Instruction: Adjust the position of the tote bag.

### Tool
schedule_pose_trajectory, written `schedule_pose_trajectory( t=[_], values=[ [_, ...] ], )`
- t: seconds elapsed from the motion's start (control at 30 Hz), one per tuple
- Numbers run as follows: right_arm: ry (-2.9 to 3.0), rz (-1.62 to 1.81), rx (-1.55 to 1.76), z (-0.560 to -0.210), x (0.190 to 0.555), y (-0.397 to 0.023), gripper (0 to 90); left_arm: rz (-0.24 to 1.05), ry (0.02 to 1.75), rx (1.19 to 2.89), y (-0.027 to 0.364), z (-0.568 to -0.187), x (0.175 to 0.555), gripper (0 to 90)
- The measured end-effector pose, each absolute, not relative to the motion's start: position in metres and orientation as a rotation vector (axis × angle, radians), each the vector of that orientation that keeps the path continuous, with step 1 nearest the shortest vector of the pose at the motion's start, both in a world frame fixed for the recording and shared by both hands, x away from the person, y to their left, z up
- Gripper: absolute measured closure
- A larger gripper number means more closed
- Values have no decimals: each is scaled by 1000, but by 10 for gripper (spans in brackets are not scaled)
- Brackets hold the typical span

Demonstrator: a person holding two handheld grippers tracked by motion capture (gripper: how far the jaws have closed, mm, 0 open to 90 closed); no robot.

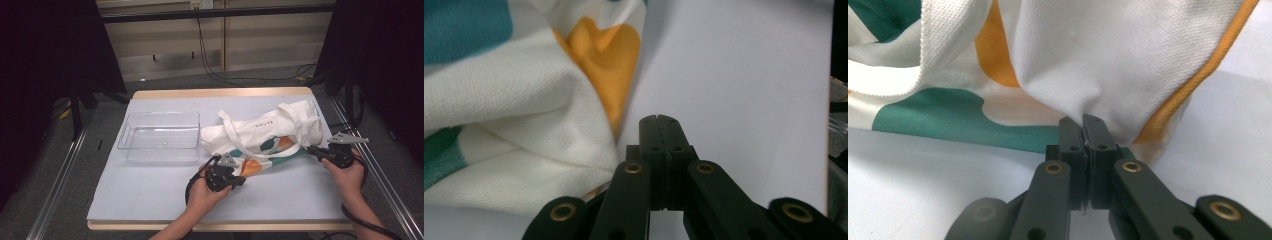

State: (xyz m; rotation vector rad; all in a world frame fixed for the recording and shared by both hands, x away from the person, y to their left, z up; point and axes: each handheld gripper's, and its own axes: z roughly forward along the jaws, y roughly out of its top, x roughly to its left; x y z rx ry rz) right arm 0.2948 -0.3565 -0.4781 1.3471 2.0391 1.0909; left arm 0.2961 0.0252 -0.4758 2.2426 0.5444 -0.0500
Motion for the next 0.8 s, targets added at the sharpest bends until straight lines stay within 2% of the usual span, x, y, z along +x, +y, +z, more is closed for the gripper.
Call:
schedule_pose_trajectory(
  t=[0.07,0.13,0.33,0.8],
  values=[
    [2036,1092,1348,-478,295,-356,880,-20,555,2259,26,-480,299,900],
    [2043,1096,1340,-478,295,-357,880,-44,575,2265,27,-482,303,900],
    [2055,1096,1333,-477,292,-355,880,71,570,2284,21,-480,310,900],
    [2087,1118,1332,-476,284,-350,881,127,677,2247,29,-482,329,900]
  ],
)
